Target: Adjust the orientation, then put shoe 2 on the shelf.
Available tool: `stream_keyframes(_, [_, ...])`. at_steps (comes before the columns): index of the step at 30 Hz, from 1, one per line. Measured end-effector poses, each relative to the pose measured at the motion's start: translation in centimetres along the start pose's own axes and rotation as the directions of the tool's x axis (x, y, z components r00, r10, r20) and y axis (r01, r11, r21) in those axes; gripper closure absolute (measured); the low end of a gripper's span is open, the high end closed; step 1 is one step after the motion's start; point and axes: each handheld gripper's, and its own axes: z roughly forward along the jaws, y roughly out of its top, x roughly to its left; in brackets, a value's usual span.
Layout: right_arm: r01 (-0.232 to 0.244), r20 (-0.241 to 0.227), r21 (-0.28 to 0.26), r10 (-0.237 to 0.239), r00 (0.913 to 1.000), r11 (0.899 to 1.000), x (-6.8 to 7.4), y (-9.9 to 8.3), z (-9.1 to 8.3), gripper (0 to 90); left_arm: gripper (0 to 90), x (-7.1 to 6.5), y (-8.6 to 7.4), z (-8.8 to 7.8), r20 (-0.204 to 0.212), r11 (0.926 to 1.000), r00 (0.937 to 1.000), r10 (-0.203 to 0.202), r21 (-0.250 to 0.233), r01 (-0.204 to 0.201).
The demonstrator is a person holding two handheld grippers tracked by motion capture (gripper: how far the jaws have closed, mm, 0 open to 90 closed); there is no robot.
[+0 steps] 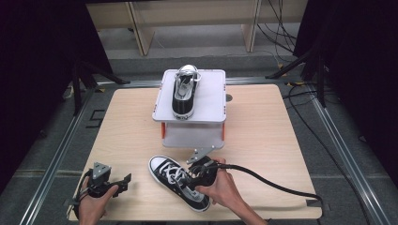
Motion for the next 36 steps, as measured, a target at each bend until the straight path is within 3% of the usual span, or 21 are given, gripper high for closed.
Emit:
stream_keyframes(1, [-0.017, 0.004, 0.008, 0.017, 0.9998, 1.000, 0.1, 0.0, 0.1, 47.0, 15.7, -0.1, 0.0, 0.1, 0.005, 1.0000, 1.0000, -0.006, -0.006, 0.006])
stream_keyframes(6, [0.019, -0.003, 0.015, -0.019, 0.9998, 1.000, -0.2, -0.1, 0.8, 47.1, 15.6, -0.2, 0.2, 0.3, 0.007, 1.0000, 1.0000, 0.000, -0.001, 0.000])
stream_keyframes(9, [-0.024, -0.001, 0.037, 0.024, 0.9997, 0.999, 0.0, -0.2, 1.0, 48.4, 15.7, -0.2, 0.2, 0.4, 0.009, 1.0000, 1.0000, 0.002, 0.002, -0.002])
stream_keyframes(11, [0.020, 0.007, 0.017, -0.020, 0.9998, 1.000, -0.3, -0.2, 1.3, 50.6, 15.7, -0.3, 0.3, 0.5, 0.012, 1.0000, 0.9999, 0.005, 0.000, -0.005])
stream_keyframes(13, [0.001, 0.002, 0.016, -0.001, 1.0000, 1.000, -0.3, -0.1, 1.5, 52.5, 15.7, -0.3, 0.3, 0.4, 0.014, 1.0000, 0.9999, 0.007, -0.001, -0.007])
stream_keyframes(14, [0.016, 0.008, 0.005, -0.016, 0.9998, 1.000, -0.5, -0.1, 1.6, 53.6, 15.7, -0.3, 0.3, 0.5, 0.015, 1.0000, 0.9999, 0.005, -0.002, -0.005])
stream_keyframes(15, [-0.011, -0.001, 0.017, 0.011, 0.9999, 1.000, -0.4, -0.1, 1.6, 54.8, 15.7, -0.3, 0.3, 0.5, 0.015, 1.0000, 0.9999, 0.005, 0.000, -0.005])
stream_keyframes(21, [-0.003, -0.021, 0.006, 0.003, 0.9998, 1.000, -0.8, 0.0, 2.1, 68.4, 15.6, -0.3, 0.3, 0.5, 0.013, 1.0000, 0.9999, 0.005, 0.001, -0.005])
stream_keyframes(24, [-0.002, -0.009, 0.007, 0.002, 1.0000, 1.000, -0.8, 0.1, 1.8, 82.0, 15.7, -0.3, 0.4, 0.6, 0.017, 1.0000, 0.9998, 0.008, 0.003, -0.008])
stream_keyframes(26, [0.009, 0.002, 0.008, -0.009, 1.0000, 1.000, -0.9, 0.2, 1.7, 85.2, 15.7, -0.3, 0.4, 0.6, 0.017, 1.0000, 0.9998, 0.008, 0.003, -0.008])
stream_keyframes(28, [-0.026, -0.019, 0.008, 0.026, 0.9995, 1.000, -0.9, 0.3, 1.5, 86.2, 15.7, -0.3, 0.3, 0.6, 0.015, 0.9999, 0.9998, 0.011, 0.003, -0.011])
stream_keyframes(30, [-0.015, -0.019, -0.004, 0.015, 0.9997, 1.000, -1.1, 0.4, 1.5, 86.5, 15.7, -0.2, 0.3, 0.5, 0.017, 1.0000, 0.9998, 0.008, -0.001, -0.008])
stream_keyframes(31, [-0.034, -0.038, -0.017, 0.034, 0.9987, 0.999, -1.2, 0.4, 1.6, 86.5, 15.7, -0.2, 0.3, 0.5, 0.017, 1.0000, 0.9998, 0.005, -0.003, -0.005])
stream_keyframes(35, [-0.058, -0.076, 0.000, 0.058, 0.9954, 0.998, -1.7, 0.8, 1.0, 86.7, 15.7, -0.2, 0.3, 0.4, 0.009, 1.0000, 1.0000, 0.003, -0.001, -0.003])
stream_keyframes(36, [-0.086, -0.081, 0.005, 0.086, 0.9930, 0.996, -1.6, 0.9, 0.6, 86.8, 15.7, -0.2, 0.3, 0.4, 0.011, 1.0000, 0.9999, 0.001, -0.001, -0.001])
